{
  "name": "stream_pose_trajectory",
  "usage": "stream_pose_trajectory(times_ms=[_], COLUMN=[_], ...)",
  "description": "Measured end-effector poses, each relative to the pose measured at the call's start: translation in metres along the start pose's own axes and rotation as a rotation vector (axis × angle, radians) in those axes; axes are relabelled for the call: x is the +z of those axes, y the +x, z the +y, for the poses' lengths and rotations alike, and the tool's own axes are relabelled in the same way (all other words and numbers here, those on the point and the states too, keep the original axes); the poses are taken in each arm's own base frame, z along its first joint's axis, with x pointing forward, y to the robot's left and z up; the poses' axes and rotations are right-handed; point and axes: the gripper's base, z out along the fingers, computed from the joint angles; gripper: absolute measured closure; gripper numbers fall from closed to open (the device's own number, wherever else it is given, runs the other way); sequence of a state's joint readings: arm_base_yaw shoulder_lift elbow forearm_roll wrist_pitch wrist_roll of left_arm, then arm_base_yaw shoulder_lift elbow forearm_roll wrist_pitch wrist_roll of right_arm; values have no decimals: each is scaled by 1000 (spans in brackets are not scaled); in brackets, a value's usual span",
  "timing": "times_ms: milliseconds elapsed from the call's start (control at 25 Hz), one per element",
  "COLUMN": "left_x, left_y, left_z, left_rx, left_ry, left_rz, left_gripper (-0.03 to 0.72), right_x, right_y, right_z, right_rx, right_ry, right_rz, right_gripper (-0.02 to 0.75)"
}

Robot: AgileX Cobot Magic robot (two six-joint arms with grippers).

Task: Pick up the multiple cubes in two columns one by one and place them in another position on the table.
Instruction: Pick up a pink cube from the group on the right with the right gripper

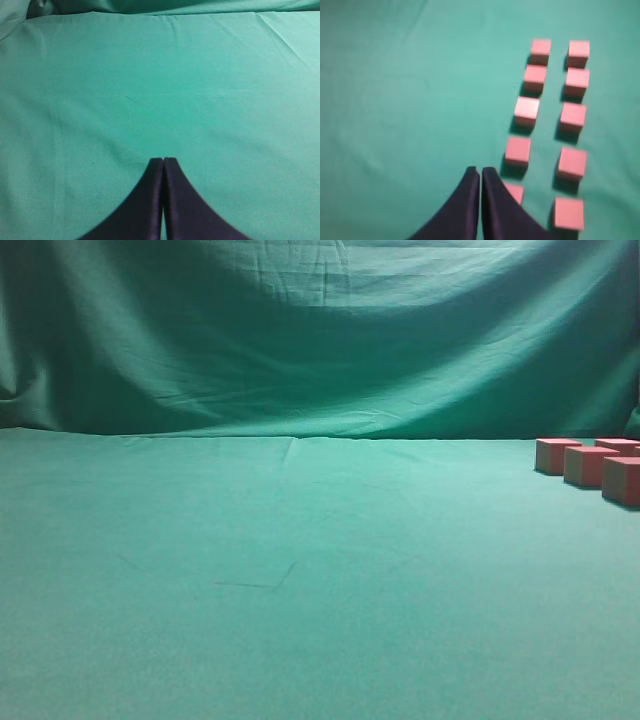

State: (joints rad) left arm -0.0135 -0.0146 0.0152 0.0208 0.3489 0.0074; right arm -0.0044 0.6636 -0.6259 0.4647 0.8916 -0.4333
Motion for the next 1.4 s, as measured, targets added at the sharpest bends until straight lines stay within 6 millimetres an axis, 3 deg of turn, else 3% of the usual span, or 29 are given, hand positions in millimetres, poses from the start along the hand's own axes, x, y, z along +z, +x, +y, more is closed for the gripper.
stream_pose_trajectory(times_ms=[200, 400, 640, 840, 1120, 1240, 1400], left_x=[0, 0, 0, 0, 0, 0, 0], left_y=[0, 0, 0, 0, 0, 0, 0], left_z=[0, 0, 0, 0, 0, 0, 0], left_rx=[0, 0, 0, 0, 0, 0, 0], left_ry=[0, 0, 0, 0, 0, 0, 0], left_rz=[0, 0, 0, 0, 0, 0, 0], left_gripper=[688, 688, 688, 688, 688, 688, 688], right_x=[13, 30, 65, 97, 132, 142, 150], right_y=[-3, -2, 1, 2, 0, -1, 0], right_z=[-13, -7, 0, 11, 11, 11, 11], right_rx=[74, 106, 70, 12, -31, -39, 9], right_ry=[79, 65, 138, 237, 279, 266, 276], right_rz=[248, 370, 524, 575, 549, 528, 524], right_gripper=[738, 738, 738, 738, 738, 603, 357])
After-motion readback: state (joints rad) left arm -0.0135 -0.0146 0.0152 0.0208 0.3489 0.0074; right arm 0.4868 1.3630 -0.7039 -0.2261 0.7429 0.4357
